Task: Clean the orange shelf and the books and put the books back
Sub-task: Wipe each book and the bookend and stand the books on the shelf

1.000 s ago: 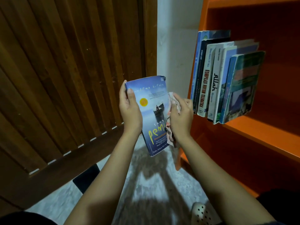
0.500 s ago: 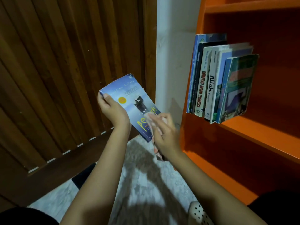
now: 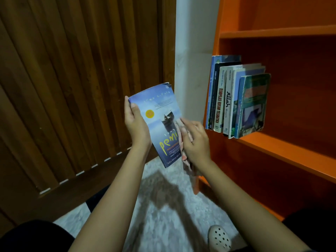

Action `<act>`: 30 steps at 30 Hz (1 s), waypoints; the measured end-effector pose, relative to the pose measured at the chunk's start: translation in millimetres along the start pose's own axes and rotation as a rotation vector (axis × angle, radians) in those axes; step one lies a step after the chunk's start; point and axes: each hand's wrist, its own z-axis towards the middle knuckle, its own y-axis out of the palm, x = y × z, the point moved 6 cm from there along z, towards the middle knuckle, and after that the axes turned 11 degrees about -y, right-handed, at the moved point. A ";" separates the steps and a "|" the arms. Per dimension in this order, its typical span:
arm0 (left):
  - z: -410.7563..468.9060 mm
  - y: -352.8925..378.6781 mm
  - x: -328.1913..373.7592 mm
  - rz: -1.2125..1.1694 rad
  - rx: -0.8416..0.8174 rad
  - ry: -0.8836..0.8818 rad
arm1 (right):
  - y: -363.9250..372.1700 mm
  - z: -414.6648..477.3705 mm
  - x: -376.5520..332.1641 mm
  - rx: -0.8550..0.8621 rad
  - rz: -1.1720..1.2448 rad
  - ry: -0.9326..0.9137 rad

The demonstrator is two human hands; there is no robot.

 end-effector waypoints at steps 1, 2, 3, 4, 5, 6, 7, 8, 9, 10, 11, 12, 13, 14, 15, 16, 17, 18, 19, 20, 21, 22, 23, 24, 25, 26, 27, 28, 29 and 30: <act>-4.4 3.4 1.9 -0.002 -0.038 -0.005 | -5.9 6.6 1.4 0.003 0.036 0.048; -11.4 8.7 6.1 0.002 -0.077 -0.001 | -11.3 12.8 2.7 -0.007 0.097 0.099; -16.7 15.0 8.8 0.010 -0.115 0.011 | -16.9 19.4 2.9 -0.018 0.177 0.154; -22.6 22.3 11.0 0.024 -0.154 0.025 | -23.2 26.4 4.7 -0.023 0.261 0.209; -28.9 31.8 13.2 0.025 -0.200 0.041 | -31.3 33.6 4.7 -0.016 0.338 0.256; -35.2 40.4 14.9 0.022 -0.236 0.052 | -40.7 40.9 5.8 0.004 0.402 0.299; -40.3 49.9 14.6 0.007 -0.269 0.057 | -51.2 47.6 7.1 0.031 0.447 0.328; -45.7 59.9 14.4 -0.010 -0.297 0.056 | -62.7 53.5 9.6 0.064 0.481 0.345; -49.9 70.2 12.8 -0.013 -0.318 0.061 | -74.6 58.1 13.3 0.100 0.505 0.360; -55.1 81.5 11.3 -0.005 -0.345 0.074 | -87.0 61.2 17.9 0.137 0.521 0.360; -58.7 93.8 6.8 0.015 -0.373 0.088 | -99.5 64.0 24.1 0.171 0.520 0.350; -62.8 107.1 2.1 0.033 -0.410 0.091 | -111.1 65.8 30.1 0.192 0.511 0.341; -66.2 121.1 -3.3 0.045 -0.445 0.093 | -122.3 67.2 36.6 0.205 0.498 0.331; -72.0 135.3 -7.5 0.057 -0.472 0.096 | -132.6 68.6 45.7 0.213 0.486 0.324; -79.0 147.5 -10.7 0.072 -0.484 0.105 | -141.7 69.0 53.6 0.220 0.478 0.320; -84.7 160.0 -17.2 0.096 -0.485 0.120 | -152.2 69.3 63.2 0.234 0.466 0.320; -91.0 173.8 -24.7 0.119 -0.498 0.133 | -163.3 69.7 74.0 0.251 0.447 0.315; -95.9 187.3 -33.7 0.137 -0.517 0.134 | -174.3 70.6 83.7 0.265 0.425 0.303; -99.4 200.3 -42.7 0.146 -0.536 0.128 | -183.9 71.7 92.1 0.278 0.406 0.292; -101.9 212.3 -50.6 0.145 -0.547 0.120 | -192.4 72.9 101.0 0.293 0.392 0.287; -104.1 224.5 -57.0 0.143 -0.558 0.112 | -199.8 75.3 109.3 0.311 0.387 0.281; -107.3 236.0 -61.1 0.146 -0.573 0.113 | -206.0 77.4 119.4 0.335 0.384 0.286; -110.5 245.5 -64.1 0.155 -0.587 0.119 | -210.8 78.5 128.9 0.363 0.389 0.299; -113.6 255.4 -68.6 0.175 -0.600 0.121 | -214.9 79.3 141.4 0.395 0.392 0.323; -116.2 265.0 -74.2 0.210 -0.610 0.124 | -217.7 79.1 154.3 0.431 0.396 0.359; -116.8 272.6 -78.6 0.252 -0.613 0.136 | -219.7 77.3 166.2 0.467 0.393 0.413; -115.3 278.8 -83.0 0.288 -0.613 0.150 | -220.4 74.6 177.9 0.506 0.399 0.466; -112.7 283.8 -87.7 0.319 -0.609 0.167 | -220.8 74.5 186.2 0.537 0.416 0.475; -109.9 287.9 -92.5 0.345 -0.603 0.188 | -220.2 77.3 192.5 0.554 0.432 0.443; -107.1 291.1 -96.4 0.368 -0.595 0.218 | -219.8 81.8 196.2 0.554 0.438 0.408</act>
